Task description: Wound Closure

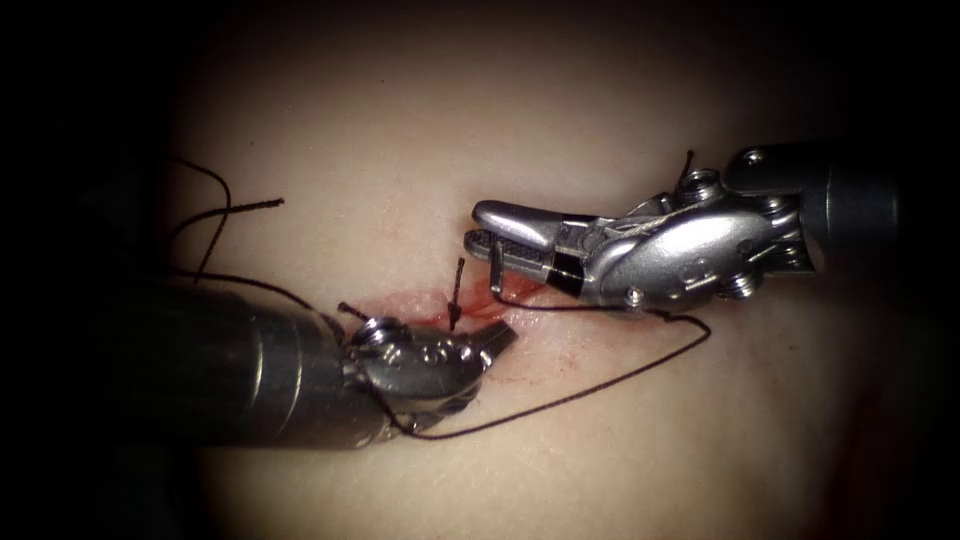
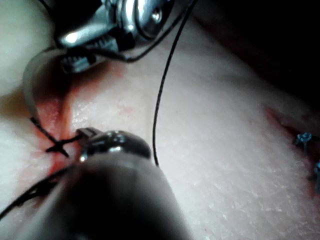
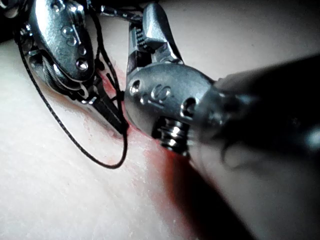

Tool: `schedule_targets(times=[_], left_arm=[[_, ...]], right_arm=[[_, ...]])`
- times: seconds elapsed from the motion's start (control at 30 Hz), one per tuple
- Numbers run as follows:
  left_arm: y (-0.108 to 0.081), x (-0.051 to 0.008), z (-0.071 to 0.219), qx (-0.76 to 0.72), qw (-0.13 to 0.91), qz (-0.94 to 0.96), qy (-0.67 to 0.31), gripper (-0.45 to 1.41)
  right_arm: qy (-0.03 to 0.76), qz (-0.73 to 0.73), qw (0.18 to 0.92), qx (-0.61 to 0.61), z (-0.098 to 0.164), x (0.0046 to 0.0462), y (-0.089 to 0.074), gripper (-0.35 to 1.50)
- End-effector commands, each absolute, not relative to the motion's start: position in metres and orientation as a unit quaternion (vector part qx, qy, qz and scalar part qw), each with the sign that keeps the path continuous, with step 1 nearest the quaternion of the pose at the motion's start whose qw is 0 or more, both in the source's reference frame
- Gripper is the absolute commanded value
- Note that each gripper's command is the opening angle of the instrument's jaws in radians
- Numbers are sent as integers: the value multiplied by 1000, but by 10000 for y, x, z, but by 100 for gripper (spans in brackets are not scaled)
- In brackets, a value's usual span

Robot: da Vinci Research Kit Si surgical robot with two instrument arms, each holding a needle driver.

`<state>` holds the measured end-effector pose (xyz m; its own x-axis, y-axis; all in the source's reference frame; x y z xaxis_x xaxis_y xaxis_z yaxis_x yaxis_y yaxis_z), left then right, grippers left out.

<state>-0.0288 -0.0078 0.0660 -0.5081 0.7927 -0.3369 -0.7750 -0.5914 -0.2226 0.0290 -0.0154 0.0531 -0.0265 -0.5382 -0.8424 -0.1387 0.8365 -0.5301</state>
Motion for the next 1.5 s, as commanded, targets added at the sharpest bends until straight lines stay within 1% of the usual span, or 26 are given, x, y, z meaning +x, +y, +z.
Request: schedule_targets(times=[0.03, 0.47, 0.97, 1.1, 1.33, 1.5], left_arm=[[-80, -292, 665, -205, 451, 868, -22, -45], [-80, -292, 665, -204, 451, 868, -22, -45], [-81, -292, 666, -203, 451, 869, -23, -45], [-81, -292, 666, -203, 451, 869, -23, -45], [-82, -291, 668, -196, 451, 870, -24, -45], [-88, -290, 675, -183, 439, 879, -26, -45]], right_arm=[[699, -157, 654, -243, 538, 299, -155, -35], [687, -189, 659, -241, 560, 304, -179, -35], [683, -166, 674, -227, 568, 304, -188, -35], [682, -156, 679, -222, 568, 305, -189, -35], [686, -77, 691, -215, 549, 302, -165, -35], [683, -54, 694, -224, 535, 297, -148, -35]])
